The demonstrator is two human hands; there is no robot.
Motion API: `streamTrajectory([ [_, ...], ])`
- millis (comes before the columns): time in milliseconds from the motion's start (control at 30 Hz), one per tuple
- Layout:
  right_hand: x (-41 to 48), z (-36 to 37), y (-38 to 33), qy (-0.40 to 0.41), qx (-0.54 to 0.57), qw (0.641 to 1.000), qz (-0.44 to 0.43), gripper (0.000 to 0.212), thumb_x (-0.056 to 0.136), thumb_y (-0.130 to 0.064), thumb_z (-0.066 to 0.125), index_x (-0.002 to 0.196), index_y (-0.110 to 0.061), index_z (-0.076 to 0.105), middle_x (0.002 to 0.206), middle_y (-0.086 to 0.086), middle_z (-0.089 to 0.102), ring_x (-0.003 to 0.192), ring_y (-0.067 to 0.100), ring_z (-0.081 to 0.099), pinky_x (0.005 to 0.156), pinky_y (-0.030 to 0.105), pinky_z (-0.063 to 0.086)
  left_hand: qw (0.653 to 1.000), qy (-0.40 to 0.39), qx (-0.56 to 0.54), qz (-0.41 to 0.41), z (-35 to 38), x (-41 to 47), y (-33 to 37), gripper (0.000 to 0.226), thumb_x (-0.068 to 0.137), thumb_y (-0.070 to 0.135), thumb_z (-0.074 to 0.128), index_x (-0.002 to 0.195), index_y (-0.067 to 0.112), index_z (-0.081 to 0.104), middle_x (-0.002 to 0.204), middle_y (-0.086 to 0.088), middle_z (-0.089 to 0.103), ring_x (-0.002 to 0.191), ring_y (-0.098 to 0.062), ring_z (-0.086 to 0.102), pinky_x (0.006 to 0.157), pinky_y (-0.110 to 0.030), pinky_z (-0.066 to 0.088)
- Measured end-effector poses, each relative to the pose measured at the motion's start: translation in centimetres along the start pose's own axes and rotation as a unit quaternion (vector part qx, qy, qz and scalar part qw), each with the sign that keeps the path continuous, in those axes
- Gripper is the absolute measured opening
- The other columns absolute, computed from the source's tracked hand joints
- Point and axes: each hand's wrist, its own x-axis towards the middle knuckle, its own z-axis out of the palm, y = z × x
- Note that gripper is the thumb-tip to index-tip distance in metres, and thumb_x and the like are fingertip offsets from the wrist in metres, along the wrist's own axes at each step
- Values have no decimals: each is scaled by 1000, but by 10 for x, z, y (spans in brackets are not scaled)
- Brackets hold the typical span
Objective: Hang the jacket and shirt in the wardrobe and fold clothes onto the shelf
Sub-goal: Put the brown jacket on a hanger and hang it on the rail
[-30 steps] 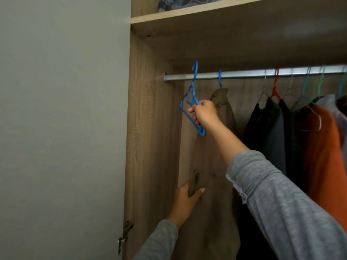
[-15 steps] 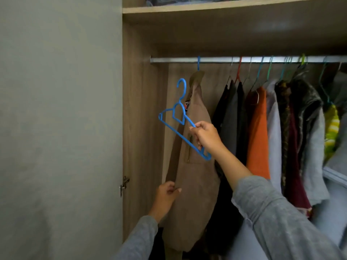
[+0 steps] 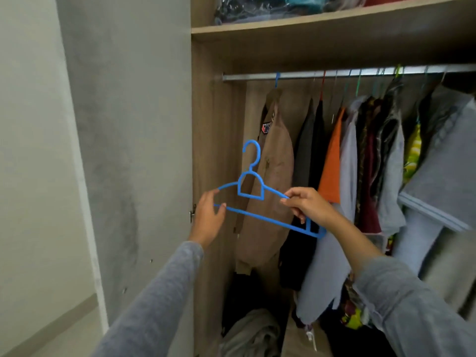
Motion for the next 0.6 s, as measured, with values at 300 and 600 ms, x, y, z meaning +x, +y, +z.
streamTrajectory([
  [300,-154,-31,9,-154,53,986,23,13,89,-5,58,86,-1,70,49,7,51,41,11,45,45,20,39,985,-103,136,0,-38,-131,55,28,95,25,52,110,4,62,99,-12,57,95,-30,56,87,-41,44],
  [600,-224,23,-4,-226,-25,974,11,16,88,-17,65,87,-2,71,46,-2,57,41,6,46,45,18,38,977,-142,99,-127,-137,-242,86,18,87,11,65,101,1,71,87,-13,61,82,-22,55,74,-18,40],
])
